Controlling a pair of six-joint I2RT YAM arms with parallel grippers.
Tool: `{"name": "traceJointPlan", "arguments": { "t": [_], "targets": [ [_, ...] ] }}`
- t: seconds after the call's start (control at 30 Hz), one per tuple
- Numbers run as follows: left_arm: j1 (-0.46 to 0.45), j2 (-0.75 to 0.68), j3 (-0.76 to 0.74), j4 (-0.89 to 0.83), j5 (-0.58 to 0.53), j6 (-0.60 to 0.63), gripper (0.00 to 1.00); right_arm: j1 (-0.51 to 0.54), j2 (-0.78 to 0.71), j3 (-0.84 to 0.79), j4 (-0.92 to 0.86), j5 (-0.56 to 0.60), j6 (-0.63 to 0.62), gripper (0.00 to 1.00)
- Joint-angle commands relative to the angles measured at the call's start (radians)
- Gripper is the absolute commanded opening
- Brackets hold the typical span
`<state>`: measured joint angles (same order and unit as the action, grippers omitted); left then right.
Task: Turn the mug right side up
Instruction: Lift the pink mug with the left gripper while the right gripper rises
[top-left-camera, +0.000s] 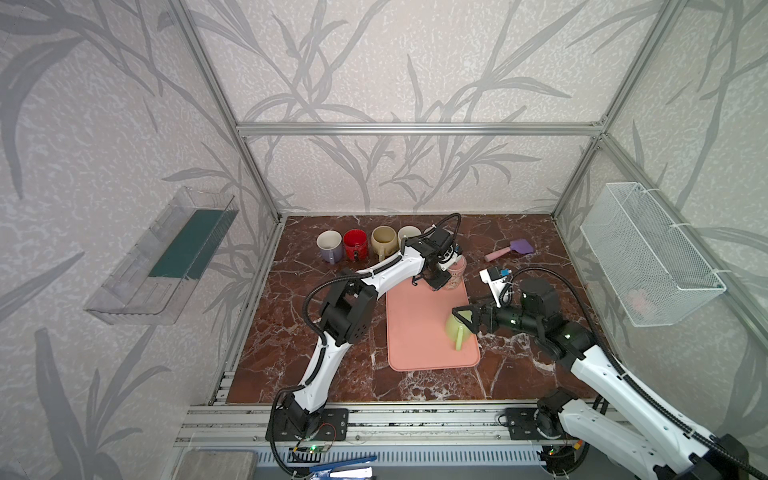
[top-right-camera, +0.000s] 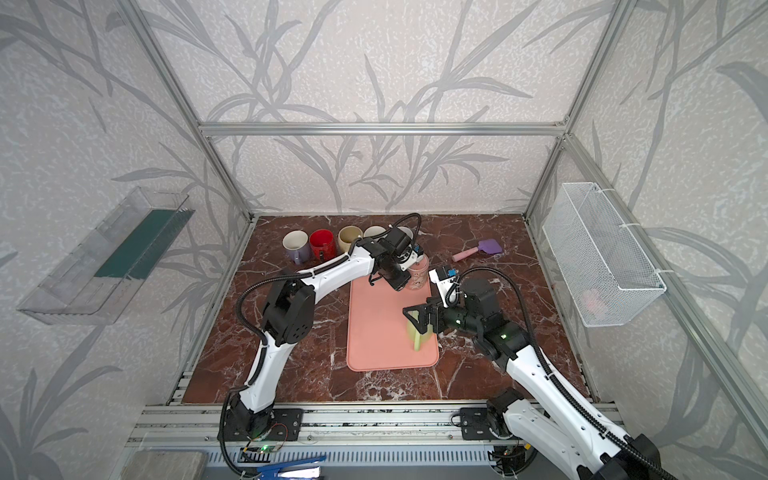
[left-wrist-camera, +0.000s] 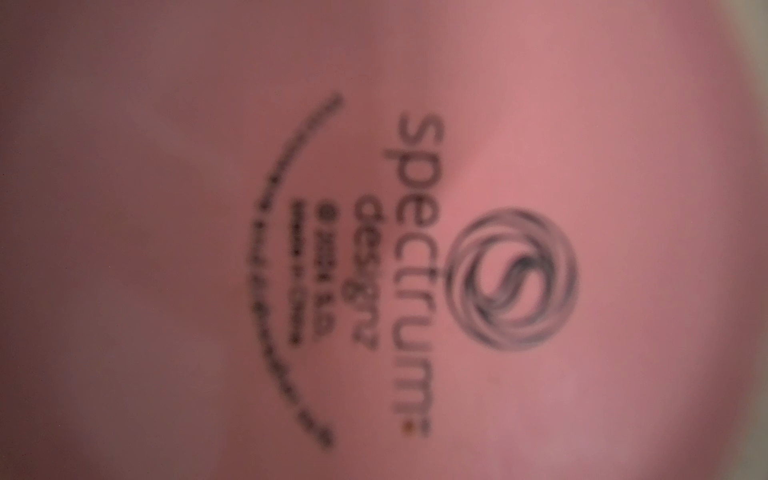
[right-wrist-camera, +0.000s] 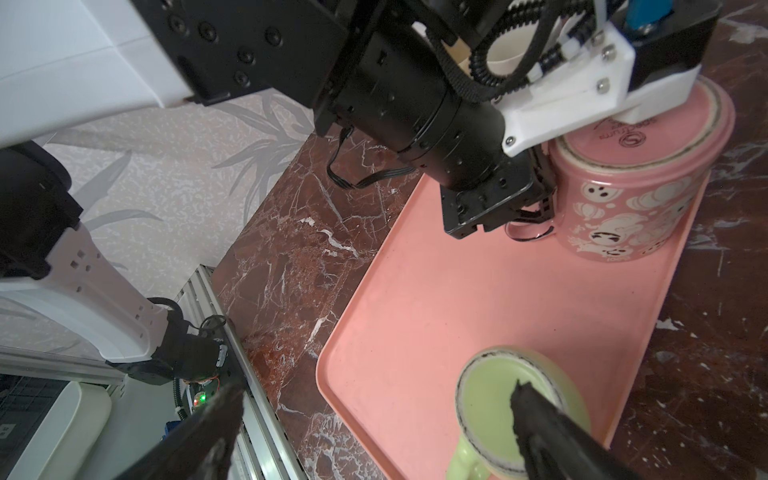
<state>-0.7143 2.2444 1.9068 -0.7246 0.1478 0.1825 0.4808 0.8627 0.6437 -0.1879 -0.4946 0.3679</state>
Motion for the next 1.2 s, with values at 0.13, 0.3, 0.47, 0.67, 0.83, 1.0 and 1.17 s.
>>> {"name": "traceJointPlan", "arguments": {
  "t": [0.13,0.3,0.47,0.67,0.83,1.0,1.17],
  "targets": [
    [-0.013,-0.16,-0.091,0.067,-0.003,-0.025,0.0,0.004,-0.033,-0.013,0.018,-0.012,0.011,0.99],
    [-0.012,-0.219,-0.127,0.086,-0.035,-0.06,0.0,0.004,-0.042,-0.013,0.025,-0.028,0.029,0.99],
    [-0.01,-0.273,-0.159,0.1,-0.095,-0.107,0.0,0.004,-0.062,-0.019,0.021,-0.028,0.036,0.99],
    [-0.003,-0.36,-0.203,0.113,-0.138,-0.169,0.0,0.004,-0.088,-0.017,0.025,-0.047,0.046,0.99],
    [0.028,-0.465,-0.236,0.115,-0.102,-0.24,0.0,0.004,-0.107,-0.017,0.03,-0.069,0.048,0.99],
    [0.078,-0.626,-0.372,0.25,-0.011,-0.326,0.0,0.004,-0.104,-0.017,0.054,-0.115,0.059,0.99],
    [0.138,-0.731,-0.423,0.289,0.074,-0.405,0.0,0.005,-0.093,-0.017,0.094,-0.151,0.066,0.97]
  ]
}}
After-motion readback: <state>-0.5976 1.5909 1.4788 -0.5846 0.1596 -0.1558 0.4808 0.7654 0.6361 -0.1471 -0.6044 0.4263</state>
